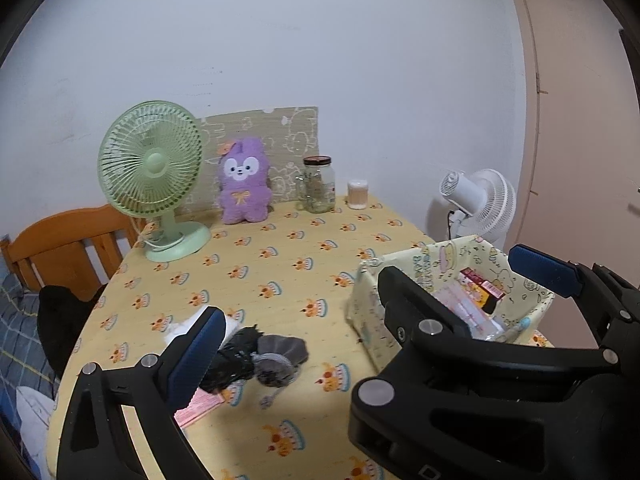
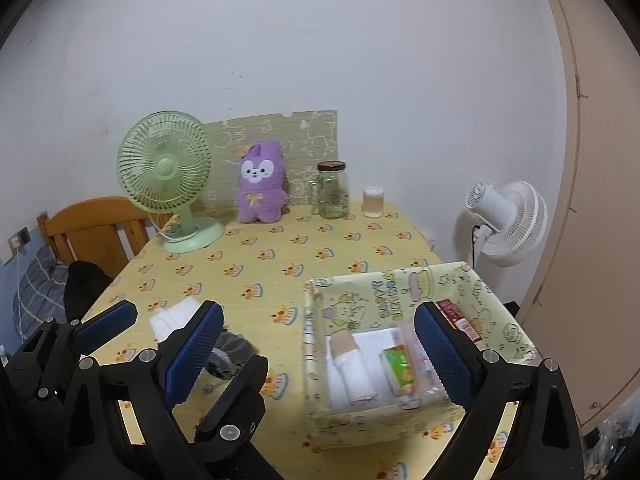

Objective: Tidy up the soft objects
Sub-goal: 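Move both tools toward the grey knit pouch and pink paper slip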

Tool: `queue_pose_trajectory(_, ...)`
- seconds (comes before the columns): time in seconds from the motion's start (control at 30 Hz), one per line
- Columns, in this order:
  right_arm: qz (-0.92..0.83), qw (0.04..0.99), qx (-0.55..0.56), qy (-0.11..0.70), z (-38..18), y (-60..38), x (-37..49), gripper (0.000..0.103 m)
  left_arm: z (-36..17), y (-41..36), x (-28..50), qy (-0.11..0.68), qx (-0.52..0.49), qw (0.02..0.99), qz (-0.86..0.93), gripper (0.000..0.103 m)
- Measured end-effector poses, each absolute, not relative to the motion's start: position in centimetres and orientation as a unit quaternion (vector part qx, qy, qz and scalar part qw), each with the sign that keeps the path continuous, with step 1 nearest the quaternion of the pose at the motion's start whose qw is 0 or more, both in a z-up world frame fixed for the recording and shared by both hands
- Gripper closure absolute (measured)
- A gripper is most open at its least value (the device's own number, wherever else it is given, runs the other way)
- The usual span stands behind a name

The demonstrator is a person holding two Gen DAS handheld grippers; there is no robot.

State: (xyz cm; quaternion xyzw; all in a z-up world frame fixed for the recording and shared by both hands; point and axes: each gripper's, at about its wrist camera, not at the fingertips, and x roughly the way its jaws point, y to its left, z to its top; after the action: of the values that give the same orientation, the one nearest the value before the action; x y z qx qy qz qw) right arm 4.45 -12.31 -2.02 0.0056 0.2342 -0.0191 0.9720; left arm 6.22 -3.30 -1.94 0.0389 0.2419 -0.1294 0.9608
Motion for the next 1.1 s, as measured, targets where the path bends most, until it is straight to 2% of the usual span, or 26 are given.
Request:
queue_pose_trajectory(0.33,0.012,0.974,0.0,0.224,-1.9,-9.3,4.8,0.005,-1.8,-0.1,5.6,0.233,0.035,0.967,-0.099,0.003)
queue_pose_trajectory(1.1,0.047,0.965,-0.01,0.258,-5.0,-4.8,7.4,0.005,-4.9,3.7,7.4,0.271,0.026,0.96,-0.061,0.003)
